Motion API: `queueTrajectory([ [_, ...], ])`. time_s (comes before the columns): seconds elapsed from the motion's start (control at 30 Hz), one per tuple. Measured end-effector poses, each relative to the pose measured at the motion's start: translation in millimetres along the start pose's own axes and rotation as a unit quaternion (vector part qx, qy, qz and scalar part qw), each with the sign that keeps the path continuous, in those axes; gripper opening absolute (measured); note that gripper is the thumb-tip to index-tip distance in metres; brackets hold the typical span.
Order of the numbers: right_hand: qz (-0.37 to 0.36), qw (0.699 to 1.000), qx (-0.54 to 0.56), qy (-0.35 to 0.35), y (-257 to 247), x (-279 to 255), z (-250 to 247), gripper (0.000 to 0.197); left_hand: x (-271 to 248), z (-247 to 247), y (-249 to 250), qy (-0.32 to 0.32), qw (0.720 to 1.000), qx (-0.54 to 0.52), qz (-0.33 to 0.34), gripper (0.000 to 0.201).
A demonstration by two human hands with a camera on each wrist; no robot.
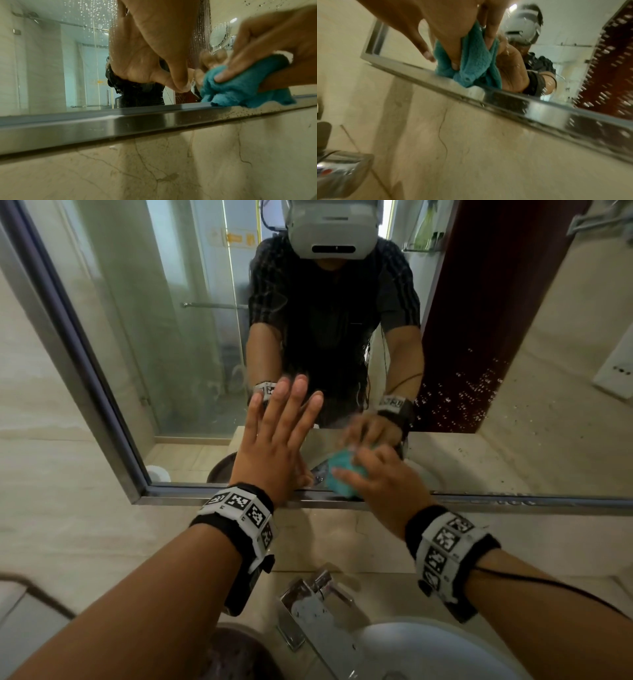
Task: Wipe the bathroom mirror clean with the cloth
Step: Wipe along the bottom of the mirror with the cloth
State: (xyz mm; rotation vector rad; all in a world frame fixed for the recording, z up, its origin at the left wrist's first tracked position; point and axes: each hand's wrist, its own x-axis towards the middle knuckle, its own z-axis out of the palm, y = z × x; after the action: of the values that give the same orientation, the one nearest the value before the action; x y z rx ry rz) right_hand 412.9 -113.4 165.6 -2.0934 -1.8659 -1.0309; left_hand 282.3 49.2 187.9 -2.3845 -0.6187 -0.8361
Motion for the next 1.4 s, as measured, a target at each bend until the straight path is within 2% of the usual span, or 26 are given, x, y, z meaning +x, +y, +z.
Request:
queueTrajectory([
  [0.03, -0.012, 0.999, 0.012, -0.051, 0.8, -12.0, 1.8, 0.063, 0.1, -0.6, -0.3, -0.005, 1.000, 0.000, 0.001, 0.136],
  [0.07, -0.010, 0.997, 0.026, -0.070, 3.8, -15.6, -1.7, 0.064, -0.2, -0.8, -0.3, -0.009, 1.000, 0.001, 0.002, 0.136],
  [0.1, -0.001, 0.998, 0.031, -0.059, 6.8, -10.8, -9.7, 0.062, -0.4, -0.7, -0.5, -0.008, 1.000, 0.000, 0.002, 0.136],
  [0.13, 0.015, 0.999, 0.034, -0.029, 8.9, -0.2, -19.9, 0.057, -0.1, -0.8, -0.6, -0.005, 1.000, -0.002, 0.002, 0.136],
  [0.23, 0.092, 0.985, 0.063, 0.128, 15.1, 44.4, -50.1, 0.041, 0.0, 0.5, 0.0, 0.007, 1.000, -0.010, 0.003, 0.132],
  [0.3, 0.123, 0.975, 0.073, 0.169, 11.7, 53.7, -49.0, 0.040, -0.6, -0.2, 1.1, 0.007, 1.000, -0.005, 0.002, 0.128],
  [0.37, 0.095, 0.984, 0.044, 0.143, 2.7, 34.3, -22.6, 0.041, -2.1, 0.8, 3.4, 0.007, 1.000, 0.003, -0.001, 0.124],
  [0.43, 0.027, 0.998, 0.027, 0.050, -9.0, -0.3, 11.2, 0.051, -2.2, 1.2, 6.9, 0.009, 1.000, -0.001, -0.006, 0.116],
  [0.5, 0.029, 0.997, 0.071, -0.023, -12.1, -24.5, 21.5, 0.057, -3.5, -1.7, 12.4, 0.008, 1.000, -0.012, -0.021, 0.110],
  [0.57, 0.065, 0.992, 0.103, -0.017, -10.3, -20.5, 9.8, 0.045, -6.1, -8.2, 18.0, 0.013, 0.999, -0.024, -0.031, 0.104],
  [0.63, 0.094, 0.988, 0.119, 0.033, -9.7, 1.2, -12.8, 0.035, -11.8, -12.3, 22.2, 0.013, 0.999, -0.045, -0.021, 0.097],
  [0.73, 0.118, 0.976, 0.141, 0.116, -7.4, 37.7, -30.7, 0.039, -19.8, -4.0, 24.9, 0.019, 0.997, -0.065, -0.024, 0.097],
  [0.8, 0.105, 0.977, 0.130, 0.134, -14.2, 40.0, -24.6, 0.037, -20.9, 6.6, 24.5, 0.016, 0.997, -0.064, -0.032, 0.102],
  [0.87, 0.063, 0.990, 0.078, 0.097, -21.6, 18.2, 1.0, 0.033, -20.7, 13.8, 22.9, 0.002, 0.998, -0.055, -0.028, 0.110],
  [0.97, 0.042, 0.996, 0.077, -0.007, -25.3, -19.7, 25.8, 0.059, -21.1, 18.4, 19.6, -0.006, 0.998, -0.055, -0.019, 0.118],
  [1.03, 0.058, 0.996, 0.068, 0.012, -21.2, -11.3, 19.0, 0.056, -21.7, 18.8, 17.8, -0.012, 0.998, -0.052, -0.017, 0.127],
  [1.13, 0.089, 0.986, 0.073, 0.120, -20.2, 22.0, -4.3, 0.032, -22.2, 19.8, 16.4, -0.011, 0.999, -0.044, -0.015, 0.132],
  [1.17, 0.094, 0.983, 0.082, 0.136, -21.2, 27.3, -5.0, 0.030, -22.3, 19.9, 16.0, -0.011, 0.999, -0.038, -0.016, 0.132],
  [1.23, 0.082, 0.989, 0.069, 0.103, -26.5, 16.9, 7.2, 0.034, -23.0, 20.3, 15.8, -0.005, 0.999, -0.034, -0.013, 0.128],
  [1.27, 0.073, 0.992, 0.067, 0.076, -29.3, 4.6, 15.9, 0.042, -23.2, 21.0, 15.8, 0.001, 0.999, -0.035, -0.014, 0.126],
  [1.33, 0.081, 0.990, 0.113, 0.024, -34.0, -20.4, 24.9, 0.057, -23.4, 20.0, 16.5, 0.000, 0.999, -0.044, -0.013, 0.123],
  [1.4, 0.102, 0.983, 0.150, 0.005, -34.9, -28.3, 24.0, 0.059, -23.4, 20.2, 16.3, -0.003, 0.999, -0.043, -0.014, 0.121],
])
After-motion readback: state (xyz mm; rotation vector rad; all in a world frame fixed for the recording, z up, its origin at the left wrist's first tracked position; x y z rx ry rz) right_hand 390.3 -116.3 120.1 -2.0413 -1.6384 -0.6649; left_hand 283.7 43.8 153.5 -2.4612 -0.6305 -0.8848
